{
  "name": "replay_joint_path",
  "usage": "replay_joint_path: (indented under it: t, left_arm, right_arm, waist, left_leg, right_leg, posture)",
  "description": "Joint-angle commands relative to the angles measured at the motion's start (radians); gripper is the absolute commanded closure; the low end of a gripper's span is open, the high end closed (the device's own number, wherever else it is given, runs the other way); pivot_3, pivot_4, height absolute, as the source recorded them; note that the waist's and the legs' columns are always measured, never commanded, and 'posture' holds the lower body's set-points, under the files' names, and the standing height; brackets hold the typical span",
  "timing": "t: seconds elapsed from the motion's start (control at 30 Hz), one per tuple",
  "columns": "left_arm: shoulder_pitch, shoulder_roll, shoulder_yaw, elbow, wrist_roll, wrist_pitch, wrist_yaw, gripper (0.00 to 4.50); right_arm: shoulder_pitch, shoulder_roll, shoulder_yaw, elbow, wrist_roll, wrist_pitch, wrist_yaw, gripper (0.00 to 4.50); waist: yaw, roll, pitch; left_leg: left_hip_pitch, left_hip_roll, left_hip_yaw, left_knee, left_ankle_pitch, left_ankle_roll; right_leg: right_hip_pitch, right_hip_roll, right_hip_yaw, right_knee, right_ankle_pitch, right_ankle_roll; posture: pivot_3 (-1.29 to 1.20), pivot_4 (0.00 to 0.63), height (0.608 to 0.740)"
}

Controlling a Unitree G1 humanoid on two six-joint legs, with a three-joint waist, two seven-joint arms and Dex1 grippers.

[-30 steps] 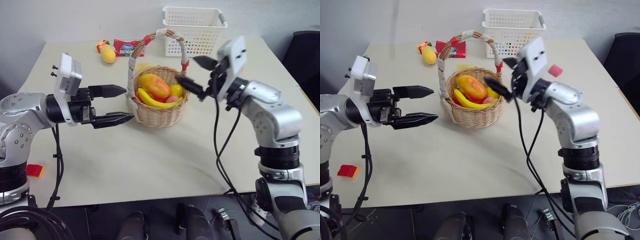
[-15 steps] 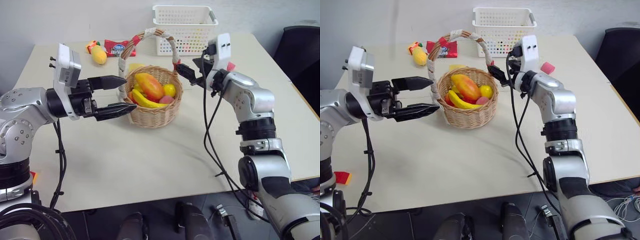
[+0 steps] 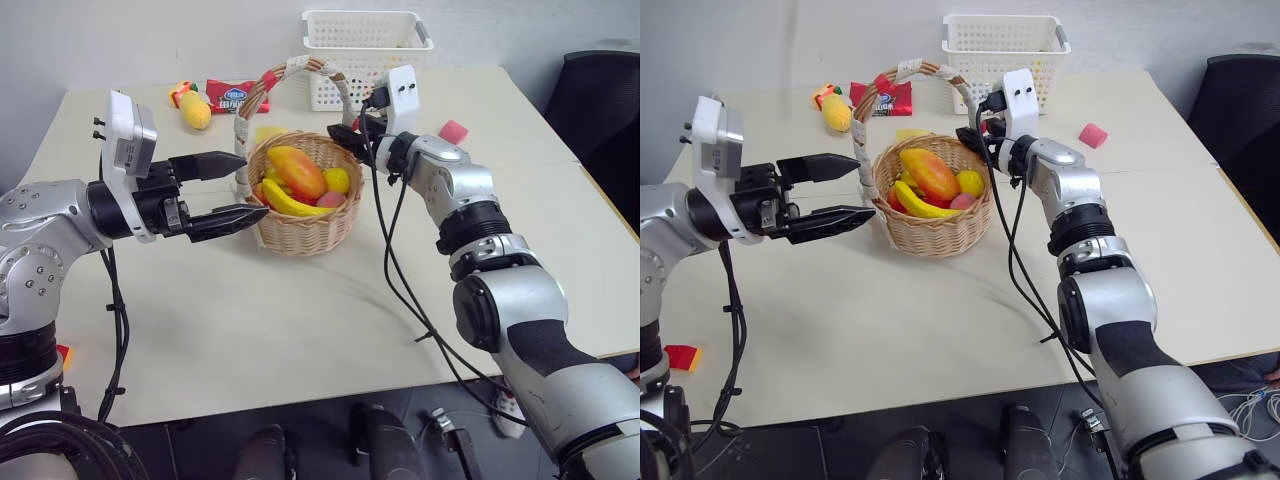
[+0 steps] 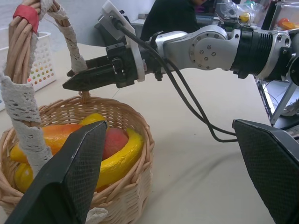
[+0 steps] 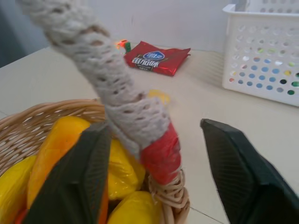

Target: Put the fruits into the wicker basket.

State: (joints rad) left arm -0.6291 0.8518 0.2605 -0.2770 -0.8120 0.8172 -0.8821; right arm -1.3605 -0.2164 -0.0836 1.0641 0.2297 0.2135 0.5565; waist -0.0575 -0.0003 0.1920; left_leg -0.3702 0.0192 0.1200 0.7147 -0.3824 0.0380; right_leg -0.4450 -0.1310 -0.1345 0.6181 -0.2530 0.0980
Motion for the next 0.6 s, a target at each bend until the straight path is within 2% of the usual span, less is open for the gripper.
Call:
replay_joint_path:
  t: [0.03, 0.13, 0.2, 0.27, 0.4, 0.5, 0.6]
  left_arm:
    - [-0.004, 0.011, 0.032, -0.037, -0.018, -0.014, 0.004, 0.0]
    - [-0.014, 0.007, 0.022, -0.029, -0.017, -0.018, 0.004, 0.0]
    - [-0.021, 0.003, 0.016, -0.025, -0.018, -0.018, 0.003, 0.0]
    - [-0.031, -0.003, 0.007, -0.021, -0.02, -0.019, 0.0, 0.0]
    - [-0.071, -0.045, -0.03, -0.019, -0.033, -0.012, -0.002, 0.0]
    - [-0.099, -0.096, -0.069, -0.028, -0.051, -0.008, -0.003, 0.0]
    - [-0.127, -0.145, -0.106, -0.019, -0.049, -0.019, -0.012, 0.0]
  right_arm:
    - [-0.032, 0.004, -0.029, -0.01, 0.009, -0.046, 0.027, 3.0]
    - [-0.023, 0.001, -0.039, -0.027, 0.013, -0.049, 0.043, 3.96]
    - [-0.015, -0.003, -0.045, -0.045, 0.015, -0.047, 0.05, 4.2]
    - [0.006, -0.016, -0.058, -0.098, 0.028, -0.042, 0.066, 4.2]
    - [0.164, -0.102, -0.093, -0.449, 0.061, 0.018, 0.068, 4.2]
    - [0.338, -0.222, -0.141, -0.786, 0.093, 0.175, 0.039, 4.2]
    - [0.5, -0.342, -0.211, -1.038, 0.106, 0.305, -0.002, 4.2]
  waist:
    - [0.0, 0.0, 0.0]
    - [-0.001, 0.001, 0.001]
    - [-0.001, 0.002, 0.001]
    - [0.001, 0.002, 0.001]
    - [0.017, 0.002, 0.001]
    - [0.032, 0.002, 0.001]
    - [0.048, 0.003, 0.002]
  left_leg:
    - [0.0, 0.0, 0.0, 0.0, 0.0, 0.0]
    - [0.0, 0.0, 0.0, 0.0, 0.0, 0.0]
    - [0.0, 0.0, 0.0, 0.0, 0.0, 0.0]
    - [0.0, 0.0, 0.0, 0.0, 0.0, 0.0]
    - [-0.002, -0.001, -0.003, 0.001, 0.0, 0.0]
    - [-0.003, -0.002, -0.005, 0.001, 0.0, 0.0]
    - [-0.005, -0.003, -0.009, 0.001, 0.0, 0.0]
  right_leg:
    - [0.0, 0.0, 0.0, 0.0, 0.0, 0.0]
    - [0.0, 0.0, 0.0, 0.0, 0.0, 0.0]
    - [0.0, 0.0, 0.0, 0.0, 0.0, 0.0]
    - [0.0, 0.0, 0.0, 0.0, 0.0, 0.0]
    - [0.0, 0.0, 0.001, 0.0, 0.0, 0.0]
    - [0.0, -0.001, 0.002, 0.0, 0.0, 0.0]
    - [0.0, 0.0, 0.002, -0.001, 0.0, 0.0]
  posture:
    - [0.0, 0.15, 0.74]
    - [0.0, 0.15, 0.74]
    - [0.0, 0.15, 0.74]
    - [0.0, 0.15, 0.74]
    - [0.0, 0.15, 0.74]
    - [0.0, 0.15, 0.74]
    - [0.0, 0.15, 0.74]
